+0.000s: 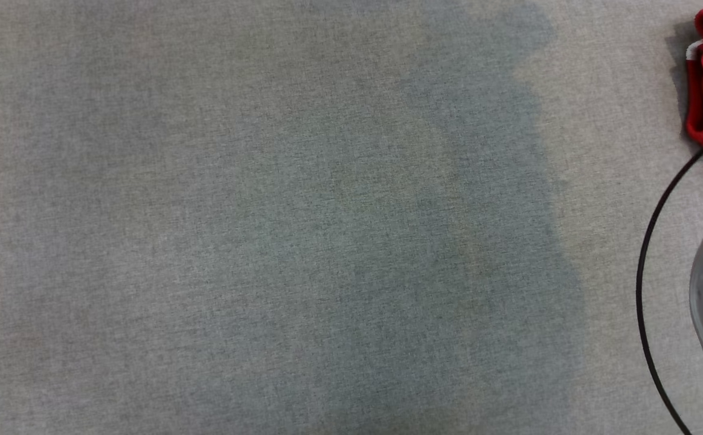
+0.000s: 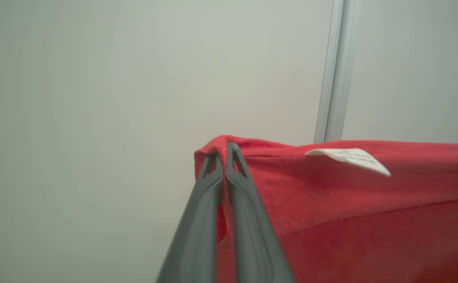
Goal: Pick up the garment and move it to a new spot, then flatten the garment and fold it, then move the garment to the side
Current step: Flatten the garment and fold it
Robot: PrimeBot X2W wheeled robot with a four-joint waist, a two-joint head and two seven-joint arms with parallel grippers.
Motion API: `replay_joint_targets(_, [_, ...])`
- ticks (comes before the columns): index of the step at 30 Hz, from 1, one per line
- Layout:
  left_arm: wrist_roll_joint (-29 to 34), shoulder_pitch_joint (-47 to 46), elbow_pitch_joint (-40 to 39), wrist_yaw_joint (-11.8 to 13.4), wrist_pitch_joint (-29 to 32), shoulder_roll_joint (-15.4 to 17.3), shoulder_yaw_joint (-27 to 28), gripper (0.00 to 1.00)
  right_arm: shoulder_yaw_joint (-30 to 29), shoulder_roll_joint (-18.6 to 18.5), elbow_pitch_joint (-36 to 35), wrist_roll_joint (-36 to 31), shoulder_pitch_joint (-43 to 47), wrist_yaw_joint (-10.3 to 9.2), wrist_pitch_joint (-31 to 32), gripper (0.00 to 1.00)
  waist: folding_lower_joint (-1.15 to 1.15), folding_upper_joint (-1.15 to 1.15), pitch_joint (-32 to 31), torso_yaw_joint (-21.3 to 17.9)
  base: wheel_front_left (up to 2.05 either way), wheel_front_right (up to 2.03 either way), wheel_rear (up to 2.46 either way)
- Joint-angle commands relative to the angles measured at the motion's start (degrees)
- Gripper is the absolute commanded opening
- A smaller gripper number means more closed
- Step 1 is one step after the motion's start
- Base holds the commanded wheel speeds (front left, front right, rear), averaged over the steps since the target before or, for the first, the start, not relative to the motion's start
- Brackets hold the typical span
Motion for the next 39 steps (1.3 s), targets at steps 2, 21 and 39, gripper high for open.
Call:
replay_joint_targets(2, [0.6,2.8,2.1,-0.9,-2.3,-0.6,-1.0,0.00,2.5,-1.5,1.6,1.8,3.5,0.03,0.3,0.00,-0.02,0.00,0.1,0.2,0.00,0.00,0.00])
replay_joint_targets(21, [-7.3,42.4,14.9,-3.5,0.7,-9.8,-12.3,0.00,17.2,-18.1,-1.1,8.9,49.2,0.04,23.9,0.00,-0.02,0.00,-13.7,4.1,0.00,0.00,0.00])
replay_joint_targets(39, [-8.5,76.1,-20.4,12.9,17.1,-2.0,-15.0,0.00,-6.1,-3.2,-38.3,-7.2,90.8,0.04,61.5,0.00,-0.02,0.00,-21.4,5.8,0.00,0.00,0.00])
